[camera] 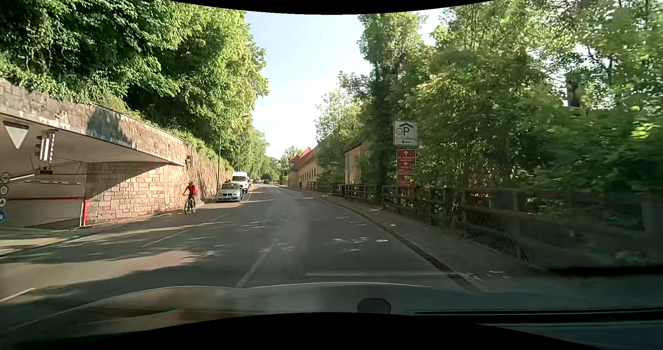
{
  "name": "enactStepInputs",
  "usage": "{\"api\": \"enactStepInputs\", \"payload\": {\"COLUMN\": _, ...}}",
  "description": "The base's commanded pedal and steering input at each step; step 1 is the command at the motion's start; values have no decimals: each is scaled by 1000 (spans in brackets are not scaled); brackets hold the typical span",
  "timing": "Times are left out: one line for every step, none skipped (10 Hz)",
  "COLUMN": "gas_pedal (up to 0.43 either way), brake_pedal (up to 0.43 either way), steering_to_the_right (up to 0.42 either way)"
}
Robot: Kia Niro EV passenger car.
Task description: Follow the waypoints while adhering to traffic rules and regulations
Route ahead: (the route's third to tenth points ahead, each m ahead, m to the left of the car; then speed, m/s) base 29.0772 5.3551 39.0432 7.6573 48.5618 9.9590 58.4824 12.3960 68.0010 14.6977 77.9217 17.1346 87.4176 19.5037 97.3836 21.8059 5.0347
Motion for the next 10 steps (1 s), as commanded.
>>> {"api": "enactStepInputs", "payload": {"gas_pedal": 287, "brake_pedal": 12, "steering_to_the_right": -56}}
{"api": "enactStepInputs", "payload": {"gas_pedal": 287, "brake_pedal": 6, "steering_to_the_right": -56}}
{"api": "enactStepInputs", "payload": {"gas_pedal": 287, "brake_pedal": 6, "steering_to_the_right": -56}}
{"api": "enactStepInputs", "payload": {"gas_pedal": 287, "brake_pedal": 6, "steering_to_the_right": -56}}
{"api": "enactStepInputs", "payload": {"gas_pedal": 287, "brake_pedal": 6, "steering_to_the_right": -54}}
{"api": "enactStepInputs", "payload": {"gas_pedal": 287, "brake_pedal": 6, "steering_to_the_right": -49}}
{"api": "enactStepInputs", "payload": {"gas_pedal": 287, "brake_pedal": 6, "steering_to_the_right": -47}}
{"api": "enactStepInputs", "payload": {"gas_pedal": 287, "brake_pedal": 6, "steering_to_the_right": -47}}
{"api": "enactStepInputs", "payload": {"gas_pedal": 287, "brake_pedal": 6, "steering_to_the_right": -47}}
{"api": "enactStepInputs", "payload": {"gas_pedal": 287, "brake_pedal": 6, "steering_to_the_right": -47}}
